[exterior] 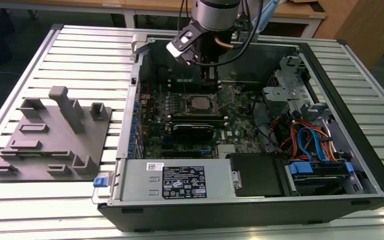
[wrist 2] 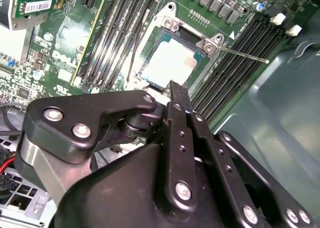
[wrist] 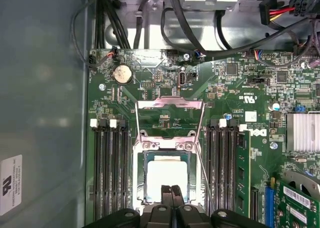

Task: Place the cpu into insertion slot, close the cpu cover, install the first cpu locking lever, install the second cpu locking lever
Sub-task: 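Close the cpu cover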

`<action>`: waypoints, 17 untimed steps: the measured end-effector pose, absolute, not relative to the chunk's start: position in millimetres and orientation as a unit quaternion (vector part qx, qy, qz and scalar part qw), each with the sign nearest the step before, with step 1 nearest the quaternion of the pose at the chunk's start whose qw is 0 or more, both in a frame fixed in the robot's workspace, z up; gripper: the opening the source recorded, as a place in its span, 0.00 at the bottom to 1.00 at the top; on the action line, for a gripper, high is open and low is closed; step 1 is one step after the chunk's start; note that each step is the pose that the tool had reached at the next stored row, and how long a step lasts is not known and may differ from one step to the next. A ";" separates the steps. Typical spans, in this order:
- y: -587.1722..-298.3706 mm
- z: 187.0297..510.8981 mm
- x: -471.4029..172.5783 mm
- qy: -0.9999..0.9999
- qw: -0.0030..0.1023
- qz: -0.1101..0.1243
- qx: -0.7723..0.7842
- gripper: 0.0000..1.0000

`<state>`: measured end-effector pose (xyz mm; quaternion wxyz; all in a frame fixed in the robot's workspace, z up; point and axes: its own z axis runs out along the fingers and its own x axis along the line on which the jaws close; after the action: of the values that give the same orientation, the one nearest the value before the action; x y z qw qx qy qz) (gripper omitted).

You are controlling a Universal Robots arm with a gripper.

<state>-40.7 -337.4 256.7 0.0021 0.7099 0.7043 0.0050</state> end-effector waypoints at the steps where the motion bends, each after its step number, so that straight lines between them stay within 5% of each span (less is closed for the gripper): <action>1: -337.4 257.3 -40.8 0.704 0.002 0.005 0.710 0.10; 17: -337.4 260.1 -35.8 0.704 0.002 0.005 0.710 0.10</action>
<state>-35.8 -337.4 260.1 0.0022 0.7099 0.7043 0.0049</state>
